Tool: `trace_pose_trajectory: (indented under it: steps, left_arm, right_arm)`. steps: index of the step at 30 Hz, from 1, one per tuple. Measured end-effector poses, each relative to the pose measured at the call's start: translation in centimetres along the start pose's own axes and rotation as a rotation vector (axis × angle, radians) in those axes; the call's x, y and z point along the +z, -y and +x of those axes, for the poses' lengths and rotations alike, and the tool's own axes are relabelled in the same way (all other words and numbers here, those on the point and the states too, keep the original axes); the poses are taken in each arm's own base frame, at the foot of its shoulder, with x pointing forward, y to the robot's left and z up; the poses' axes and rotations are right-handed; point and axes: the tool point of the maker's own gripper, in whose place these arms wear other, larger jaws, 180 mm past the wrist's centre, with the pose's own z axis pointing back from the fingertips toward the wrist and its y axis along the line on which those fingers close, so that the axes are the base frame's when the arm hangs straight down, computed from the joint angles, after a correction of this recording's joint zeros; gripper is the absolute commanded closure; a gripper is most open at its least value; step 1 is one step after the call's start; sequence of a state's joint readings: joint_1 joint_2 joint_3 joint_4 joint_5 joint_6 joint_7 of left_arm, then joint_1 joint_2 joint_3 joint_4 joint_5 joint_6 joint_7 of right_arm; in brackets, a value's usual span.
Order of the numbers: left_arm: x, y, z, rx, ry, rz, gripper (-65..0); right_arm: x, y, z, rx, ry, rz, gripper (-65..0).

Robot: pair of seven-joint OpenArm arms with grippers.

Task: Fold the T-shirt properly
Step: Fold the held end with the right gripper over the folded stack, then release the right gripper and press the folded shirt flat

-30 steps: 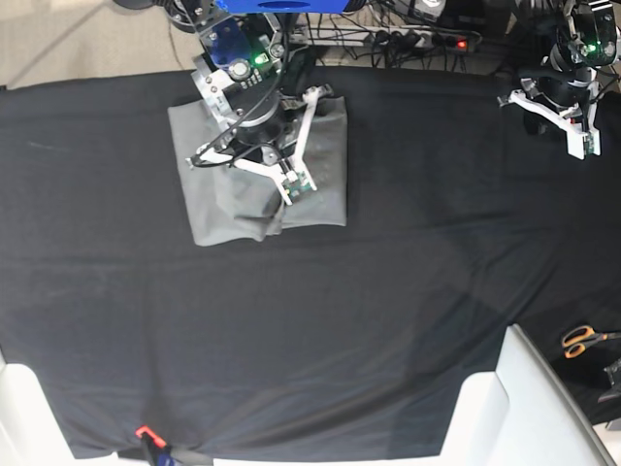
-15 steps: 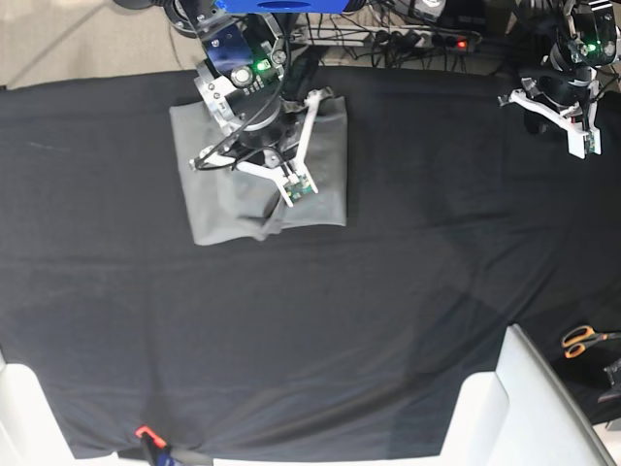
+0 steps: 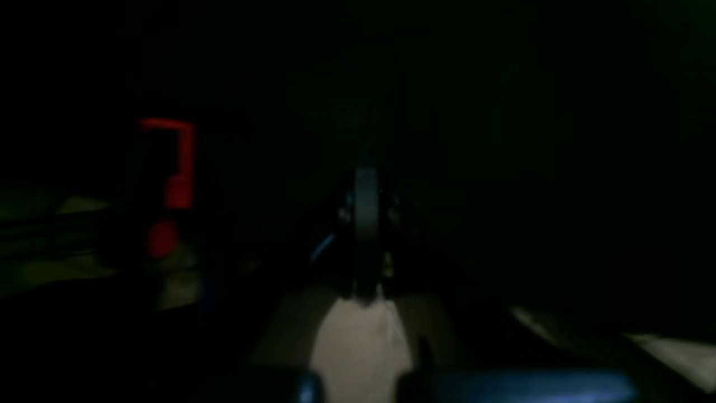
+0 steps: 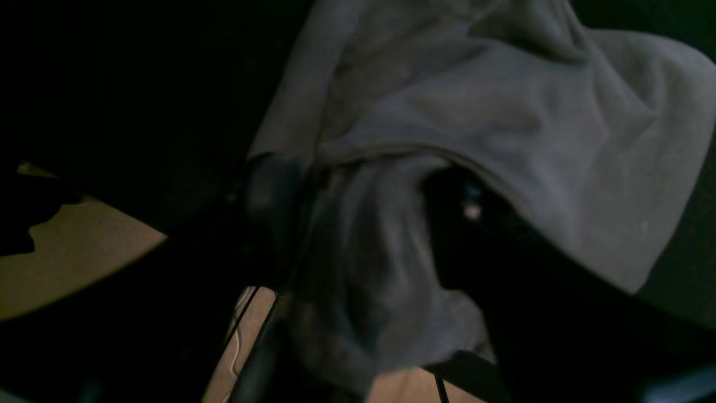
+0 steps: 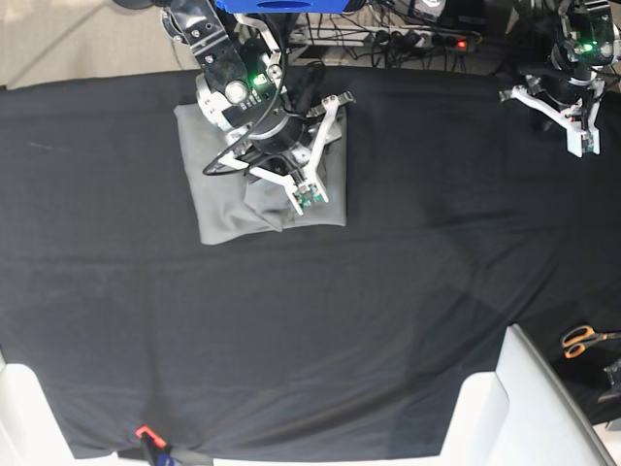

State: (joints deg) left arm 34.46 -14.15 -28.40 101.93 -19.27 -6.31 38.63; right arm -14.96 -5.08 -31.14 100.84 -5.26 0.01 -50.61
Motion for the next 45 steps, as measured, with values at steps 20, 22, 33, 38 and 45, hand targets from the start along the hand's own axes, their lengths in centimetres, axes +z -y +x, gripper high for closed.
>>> trace_pose_trajectory:
  steps: [20, 22, 33, 38, 45]
  left_arm:
    - [-0.6, 0.7, 0.9, 0.020, 0.023, -0.002, 0.0]
    - [-0.6, 0.7, 0.8, 0.019, 0.021, 0.000, 0.0]
    - [-0.5, 0.4, 0.5, 0.020, 0.016, 0.007, 0.0]
    - [-0.6, 1.0, 0.4, 0.023, 0.015, -0.009, 0.0]
    - [-0.6, 0.9, 0.4, 0.019, 0.013, -0.007, 0.0]
  right_arm:
    - [1.7, -3.4, 6.1, 0.207, 0.164, 0.388, -39.8]
    - [2.6, -3.0, 7.2, 0.215, 0.198, 0.375, -39.5]
    - [2.2, 4.2, -0.8, 0.029, 0.037, 0.201, -2.4]
    - [-1.3, 4.5, -0.8, 0.025, 0.018, 0.188, -0.6]
    - [-3.6, -1.0, 1.3, 0.127, 0.002, 0.314, -0.5]
